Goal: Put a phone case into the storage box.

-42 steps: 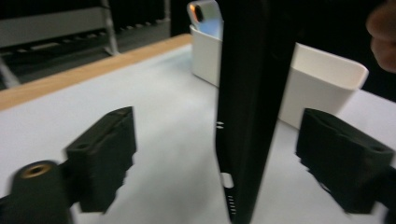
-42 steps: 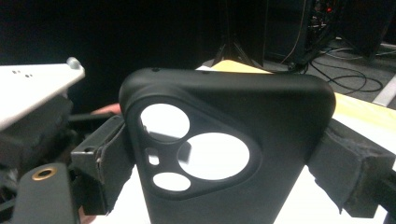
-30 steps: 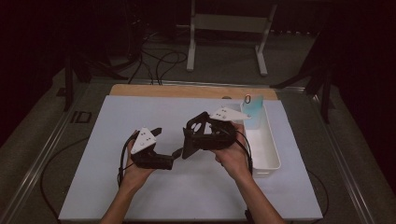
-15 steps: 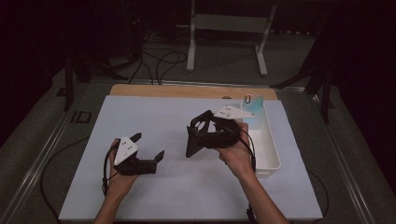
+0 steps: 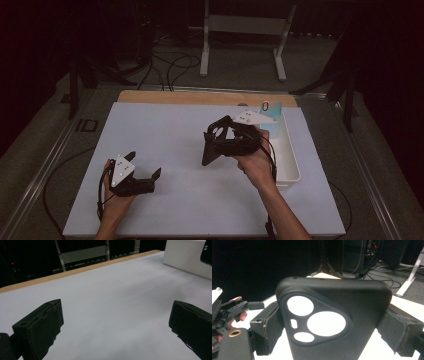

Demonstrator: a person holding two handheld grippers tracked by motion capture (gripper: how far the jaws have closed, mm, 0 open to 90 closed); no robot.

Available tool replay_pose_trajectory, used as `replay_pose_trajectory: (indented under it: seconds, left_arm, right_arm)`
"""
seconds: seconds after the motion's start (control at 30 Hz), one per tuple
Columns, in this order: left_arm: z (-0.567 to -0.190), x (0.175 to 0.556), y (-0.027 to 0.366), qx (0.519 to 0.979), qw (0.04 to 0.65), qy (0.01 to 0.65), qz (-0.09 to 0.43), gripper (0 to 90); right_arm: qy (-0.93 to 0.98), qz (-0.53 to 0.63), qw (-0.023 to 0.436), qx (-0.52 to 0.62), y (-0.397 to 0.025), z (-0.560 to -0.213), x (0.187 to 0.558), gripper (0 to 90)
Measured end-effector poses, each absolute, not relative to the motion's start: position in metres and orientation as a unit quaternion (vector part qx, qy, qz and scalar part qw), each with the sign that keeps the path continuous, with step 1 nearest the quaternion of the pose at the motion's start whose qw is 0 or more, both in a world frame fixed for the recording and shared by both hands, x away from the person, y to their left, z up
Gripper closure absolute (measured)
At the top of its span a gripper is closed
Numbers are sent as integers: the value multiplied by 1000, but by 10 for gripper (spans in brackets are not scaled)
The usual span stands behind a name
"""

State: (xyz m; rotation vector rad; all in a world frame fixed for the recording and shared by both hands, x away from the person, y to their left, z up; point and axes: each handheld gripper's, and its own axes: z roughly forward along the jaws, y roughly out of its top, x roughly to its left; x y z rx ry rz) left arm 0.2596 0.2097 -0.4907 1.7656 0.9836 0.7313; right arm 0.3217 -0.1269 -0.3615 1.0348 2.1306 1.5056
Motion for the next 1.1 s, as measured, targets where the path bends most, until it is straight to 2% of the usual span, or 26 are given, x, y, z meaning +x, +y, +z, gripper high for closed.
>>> replay_pose_trajectory:
  seconds: [1.1]
  left_arm:
    - [-489,259,212,720,478,400,305,8]
  right_arm:
    - [734,490,241,404,-162,-351,362,138]
